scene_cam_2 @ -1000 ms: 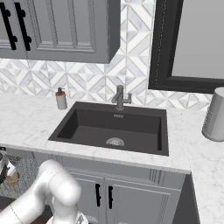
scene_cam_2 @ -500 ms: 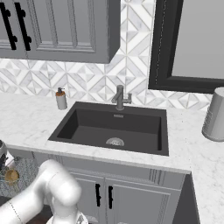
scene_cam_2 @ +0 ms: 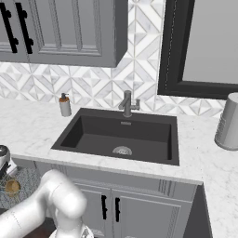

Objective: Pick up the cup and bowl from the counter, place them in the dishwasher, and close the dishwasher door.

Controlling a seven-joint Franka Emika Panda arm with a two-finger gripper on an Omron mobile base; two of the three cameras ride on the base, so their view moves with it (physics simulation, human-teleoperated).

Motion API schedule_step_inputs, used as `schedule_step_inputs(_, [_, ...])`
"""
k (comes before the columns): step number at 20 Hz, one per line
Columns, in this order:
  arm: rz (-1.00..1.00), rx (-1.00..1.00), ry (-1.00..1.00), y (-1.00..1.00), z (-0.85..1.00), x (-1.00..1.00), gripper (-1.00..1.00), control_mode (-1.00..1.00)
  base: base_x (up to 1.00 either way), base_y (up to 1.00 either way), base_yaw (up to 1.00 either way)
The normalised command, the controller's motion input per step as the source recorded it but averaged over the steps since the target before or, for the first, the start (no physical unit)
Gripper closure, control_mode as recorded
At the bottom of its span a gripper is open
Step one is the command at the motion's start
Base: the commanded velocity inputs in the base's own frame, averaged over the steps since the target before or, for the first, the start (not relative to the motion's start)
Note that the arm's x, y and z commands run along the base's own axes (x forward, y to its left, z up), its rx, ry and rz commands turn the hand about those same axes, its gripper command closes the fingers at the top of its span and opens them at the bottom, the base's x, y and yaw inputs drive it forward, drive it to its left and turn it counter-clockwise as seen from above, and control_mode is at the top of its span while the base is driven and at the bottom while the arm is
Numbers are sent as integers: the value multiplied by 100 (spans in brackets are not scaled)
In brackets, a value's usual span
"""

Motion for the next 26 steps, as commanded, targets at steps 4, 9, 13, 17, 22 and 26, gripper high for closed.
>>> schedule_step_inputs(4, [0, 0, 0, -4, 0, -6, -100, -100, 0, 0, 0])
schedule_step_inputs(9, [2, 1, 0, -4, 12, -47, -100, -100, 0, 0, 0])
schedule_step_inputs(13, [0, -1, -1, 0, 57, -64, -100, -100, 0, 0, 0])
schedule_step_inputs(17, [0, -7, -3, 0, 83, -65, -100, -100, 0, 0, 0])
schedule_step_inputs(22, [0, -5, -6, -1, 68, -68, -100, -100, 0, 0, 0])
schedule_step_inputs(26, [0, -1, -7, -15, 56, -71, -100, -100, 0, 0, 0])
